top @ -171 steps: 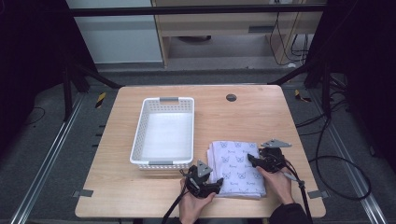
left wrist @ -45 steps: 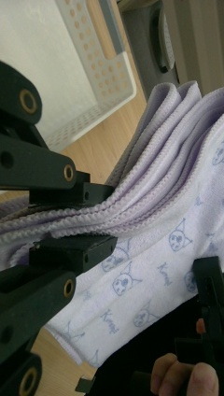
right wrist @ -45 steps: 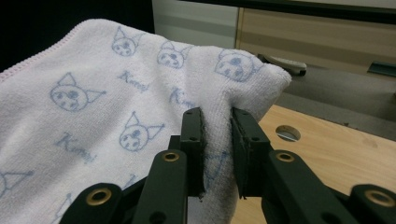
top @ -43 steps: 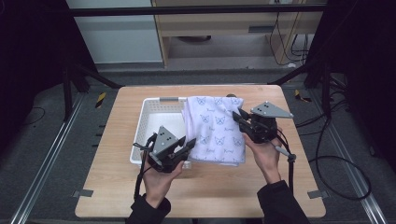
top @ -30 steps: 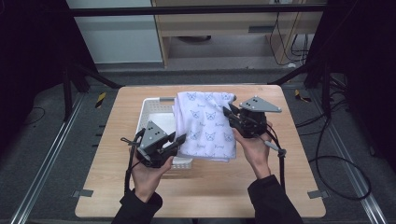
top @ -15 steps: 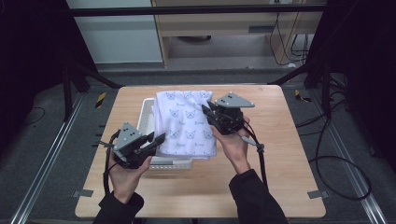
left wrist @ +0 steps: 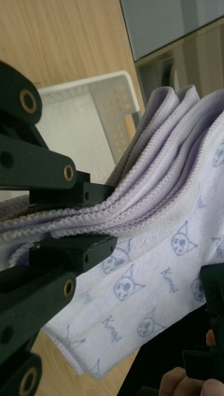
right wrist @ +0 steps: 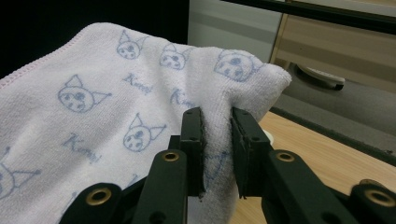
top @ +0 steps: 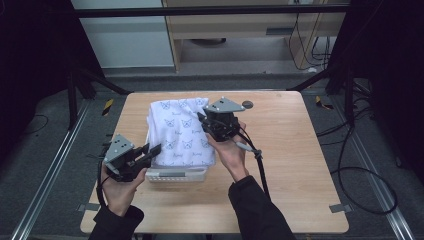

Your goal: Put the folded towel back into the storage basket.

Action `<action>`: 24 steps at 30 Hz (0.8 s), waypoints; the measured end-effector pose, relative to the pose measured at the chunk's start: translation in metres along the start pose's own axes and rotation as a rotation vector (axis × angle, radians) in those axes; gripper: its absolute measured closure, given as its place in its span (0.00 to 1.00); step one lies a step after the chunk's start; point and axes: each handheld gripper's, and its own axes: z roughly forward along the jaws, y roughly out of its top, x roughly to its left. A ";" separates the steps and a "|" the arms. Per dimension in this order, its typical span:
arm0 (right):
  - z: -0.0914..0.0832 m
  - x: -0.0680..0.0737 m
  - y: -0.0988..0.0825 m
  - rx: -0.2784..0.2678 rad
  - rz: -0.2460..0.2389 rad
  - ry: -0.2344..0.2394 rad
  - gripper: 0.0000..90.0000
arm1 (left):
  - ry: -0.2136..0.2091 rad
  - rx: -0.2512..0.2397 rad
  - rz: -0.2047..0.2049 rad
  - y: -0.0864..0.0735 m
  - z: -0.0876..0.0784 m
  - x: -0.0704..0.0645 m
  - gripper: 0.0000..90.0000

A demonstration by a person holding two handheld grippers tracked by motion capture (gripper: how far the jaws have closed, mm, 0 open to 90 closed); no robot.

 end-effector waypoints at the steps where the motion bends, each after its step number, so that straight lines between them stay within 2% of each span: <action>1: 0.002 0.001 0.000 0.002 -0.003 0.001 0.84 | 0.003 -0.001 -0.005 -0.001 -0.001 0.002 0.83; 10: 0.021 0.009 0.003 0.005 -0.015 0.008 0.84 | 0.035 0.018 -0.026 -0.008 0.005 0.017 0.83; 15: 0.038 0.010 -0.003 0.029 -0.012 0.009 0.84 | 0.050 0.040 -0.037 -0.013 0.012 0.026 0.83; 24: 0.058 0.011 -0.010 0.052 -0.013 0.010 0.84 | 0.061 0.055 -0.052 -0.019 0.021 0.038 0.83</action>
